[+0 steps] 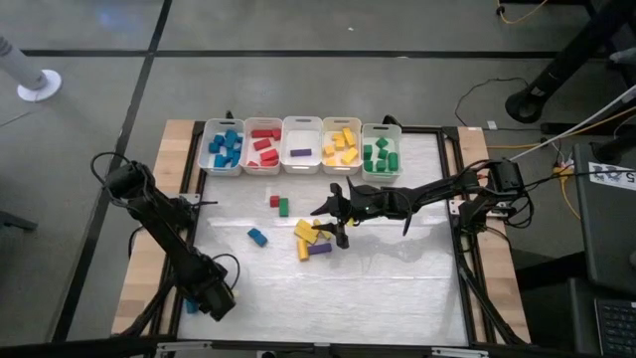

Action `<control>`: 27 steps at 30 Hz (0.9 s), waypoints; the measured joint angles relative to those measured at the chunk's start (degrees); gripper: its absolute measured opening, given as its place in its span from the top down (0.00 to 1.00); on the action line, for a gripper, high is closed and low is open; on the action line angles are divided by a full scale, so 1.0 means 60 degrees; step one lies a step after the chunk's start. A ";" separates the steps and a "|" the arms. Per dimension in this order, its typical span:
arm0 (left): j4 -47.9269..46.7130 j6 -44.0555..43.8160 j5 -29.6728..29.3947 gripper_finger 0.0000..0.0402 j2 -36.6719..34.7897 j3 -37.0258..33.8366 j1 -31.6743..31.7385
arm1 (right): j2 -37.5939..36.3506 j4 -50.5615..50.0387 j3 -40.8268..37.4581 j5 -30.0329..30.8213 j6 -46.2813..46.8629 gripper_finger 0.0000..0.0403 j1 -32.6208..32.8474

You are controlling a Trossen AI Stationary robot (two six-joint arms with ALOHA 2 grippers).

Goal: Sort blocks
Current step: Put the blue block into the left white bin

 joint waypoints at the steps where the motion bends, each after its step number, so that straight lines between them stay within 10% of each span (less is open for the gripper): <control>1: -0.0008 0.0405 0.0046 0.70 0.0000 0.0000 -0.0001 | 0.0000 0.0000 0.0000 0.0003 0.0000 0.53 0.0000; 17: -0.0065 0.4587 0.1452 0.87 0.0796 0.0000 -0.0706 | 0.0000 -0.0004 0.0000 0.0003 0.0000 0.53 0.0000; 27: -0.0064 0.4559 0.0658 0.97 0.1031 -0.0004 -0.0660 | 0.0000 0.0000 0.0000 0.0032 -0.0004 0.53 0.0000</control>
